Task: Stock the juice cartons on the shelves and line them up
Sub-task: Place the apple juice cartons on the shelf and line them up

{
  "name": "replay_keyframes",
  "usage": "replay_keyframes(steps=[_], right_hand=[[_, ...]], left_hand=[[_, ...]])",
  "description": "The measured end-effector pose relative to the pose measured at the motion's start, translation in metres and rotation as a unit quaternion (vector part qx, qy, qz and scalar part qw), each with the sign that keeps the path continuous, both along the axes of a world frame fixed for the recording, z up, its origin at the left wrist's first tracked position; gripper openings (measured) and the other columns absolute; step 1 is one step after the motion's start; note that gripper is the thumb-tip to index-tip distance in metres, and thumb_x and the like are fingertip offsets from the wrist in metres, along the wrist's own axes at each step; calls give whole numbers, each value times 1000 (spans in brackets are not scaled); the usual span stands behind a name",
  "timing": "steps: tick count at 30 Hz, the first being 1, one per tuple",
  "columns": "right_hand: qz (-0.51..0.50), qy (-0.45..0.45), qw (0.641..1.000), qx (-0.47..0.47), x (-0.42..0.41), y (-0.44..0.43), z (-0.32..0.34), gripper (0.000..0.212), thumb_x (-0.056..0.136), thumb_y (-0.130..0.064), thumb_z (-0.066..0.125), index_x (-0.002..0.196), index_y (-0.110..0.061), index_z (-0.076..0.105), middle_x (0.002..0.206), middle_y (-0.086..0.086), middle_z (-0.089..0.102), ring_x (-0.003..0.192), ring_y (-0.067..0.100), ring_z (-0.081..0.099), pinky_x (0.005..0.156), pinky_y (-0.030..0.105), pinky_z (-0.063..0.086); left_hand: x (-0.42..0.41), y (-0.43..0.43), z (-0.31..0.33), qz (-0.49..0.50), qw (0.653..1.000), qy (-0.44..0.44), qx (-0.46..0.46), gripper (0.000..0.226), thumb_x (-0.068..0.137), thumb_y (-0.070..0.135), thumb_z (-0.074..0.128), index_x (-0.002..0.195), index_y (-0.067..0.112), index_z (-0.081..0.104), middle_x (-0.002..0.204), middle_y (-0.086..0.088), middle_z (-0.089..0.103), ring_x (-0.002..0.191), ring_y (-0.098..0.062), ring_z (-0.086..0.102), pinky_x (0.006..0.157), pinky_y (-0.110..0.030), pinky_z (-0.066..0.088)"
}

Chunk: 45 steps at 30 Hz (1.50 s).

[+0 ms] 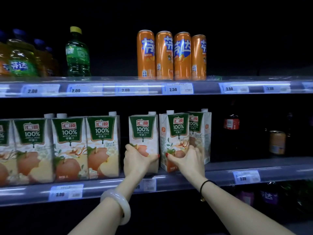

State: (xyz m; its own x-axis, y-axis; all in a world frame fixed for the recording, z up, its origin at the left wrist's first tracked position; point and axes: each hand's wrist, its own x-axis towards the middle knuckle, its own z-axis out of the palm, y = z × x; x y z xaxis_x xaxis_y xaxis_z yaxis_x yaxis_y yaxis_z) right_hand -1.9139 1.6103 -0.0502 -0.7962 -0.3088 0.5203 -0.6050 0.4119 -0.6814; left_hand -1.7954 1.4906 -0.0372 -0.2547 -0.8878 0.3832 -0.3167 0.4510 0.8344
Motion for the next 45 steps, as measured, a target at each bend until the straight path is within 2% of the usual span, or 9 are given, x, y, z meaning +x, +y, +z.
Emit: replay_keyframes(steps=[5, 10, 17, 23, 28, 34, 38, 42, 45], right_hand=[[-14, -1, 1000, -5, 9, 4, 2, 76, 57, -67, 70, 105, -9, 56, 105, 8, 57, 105, 27, 52, 87, 37, 48], [14, -46, 998, -37, -7, 4, 1, 50, 68, -62, 66, 79, -13, 59, 89, 4, 63, 90, 26, 59, 80, 39, 51], [125, -107, 982, -91, -13, -4, -16, 50, 66, -52, 77, 78, -24, 37, 71, -10, 49, 62, 7, 51, 52, 23, 37], [155, -127, 976, -83, -24, -6, -9, 47, 74, -50, 72, 99, -20, 45, 91, -8, 61, 84, 12, 59, 72, 29, 48], [218, -123, 964, -94, -24, 1, -5, 27, 82, -49, 64, 94, -28, 53, 97, 0, 68, 95, 21, 64, 87, 41, 53], [235, -126, 960, -82, -20, -3, -5, 47, 87, -51, 53, 113, -12, 55, 87, 6, 66, 61, 8, 59, 49, 12, 42], [239, -125, 960, -71, -19, -5, -4, 49, 89, -52, 49, 122, -17, 51, 99, -4, 64, 77, 5, 58, 58, 13, 44], [269, -138, 950, -82, -10, -8, -3, 43, 90, -51, 48, 116, -18, 57, 85, -10, 63, 65, -1, 55, 49, 8, 41], [280, -136, 948, -70, -7, -14, -5, 39, 90, -52, 47, 114, -23, 56, 88, -9, 65, 67, 1, 60, 60, 16, 45]], left_hand=[[9, 10, 0, 16, 1000, 5, -10, 80, 48, 47, 86, 100, 10, 38, 104, -10, 58, 97, -33, 60, 80, -44, 52], [8, 13, -1, 23, 999, -4, -29, 76, 51, 49, 83, 99, 11, 37, 105, -10, 57, 98, -35, 57, 80, -48, 51], [12, 13, -7, 19, 999, 5, -46, 87, 50, 56, 83, 106, 9, 36, 110, -11, 56, 104, -34, 55, 81, -49, 51], [13, 10, -10, -9, 998, 61, -31, 88, 53, 57, 82, 113, 10, 37, 113, -11, 53, 108, -34, 51, 86, -47, 48], [12, 10, -15, -25, 995, 98, -19, 103, 55, 56, 81, 132, 8, 31, 127, -14, 50, 118, -33, 46, 92, -41, 43], [9, 15, -21, -32, 992, 121, -27, 95, 64, 45, 79, 136, 8, 27, 127, -15, 47, 119, -32, 43, 95, -40, 41], [12, 18, -23, -33, 994, 104, -30, 100, 70, 47, 73, 145, 9, 18, 140, -14, 37, 130, -30, 34, 101, -40, 36], [16, 18, -20, -7, 997, 81, -18, 110, 70, 51, 72, 148, 8, 8, 148, -16, 29, 136, -32, 26, 106, -42, 31], [21, 15, -19, -9, 997, 82, -1, 113, 67, 51, 73, 148, 11, 6, 149, -17, 29, 136, -33, 27, 108, -46, 33]])
